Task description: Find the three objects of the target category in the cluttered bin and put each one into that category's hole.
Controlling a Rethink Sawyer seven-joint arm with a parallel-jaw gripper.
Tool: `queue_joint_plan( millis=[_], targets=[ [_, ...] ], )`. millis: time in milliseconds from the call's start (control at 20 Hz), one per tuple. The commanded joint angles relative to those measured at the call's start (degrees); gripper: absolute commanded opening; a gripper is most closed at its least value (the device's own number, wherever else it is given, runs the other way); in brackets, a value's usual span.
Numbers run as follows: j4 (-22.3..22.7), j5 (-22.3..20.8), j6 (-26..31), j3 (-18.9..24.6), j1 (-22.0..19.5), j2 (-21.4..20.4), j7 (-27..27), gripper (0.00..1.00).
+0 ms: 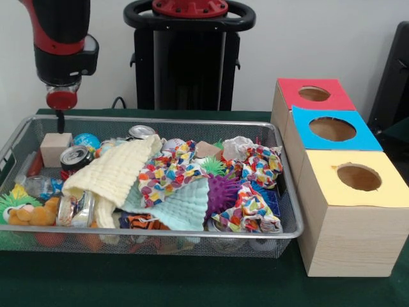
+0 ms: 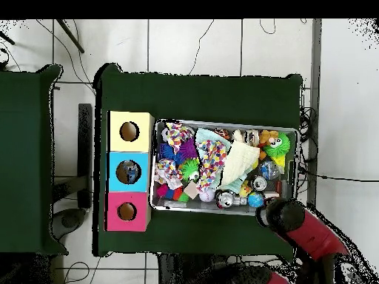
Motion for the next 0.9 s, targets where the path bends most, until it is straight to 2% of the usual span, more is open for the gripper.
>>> queue_joint_plan(
  millis=[50,250,450,550,900],
  targets=[
    [5.9,-11.8,-23.0,12.4,-5.7,-1.8,-0.8,1.00],
    [5.8,-14.9,-26.8,13.1,-6.0,-0.3,2.6,1.00],
    [4.2,-19.6,-34.4,16.9,-8.9,3.6,4.2,1.00],
    [3.7,-20.4,-34.8,17.5,-9.3,4.6,4.9,1.00],
    [3.1,-21.5,-32.1,18.1,-9.2,3.9,5.4,1.00]
  ],
)
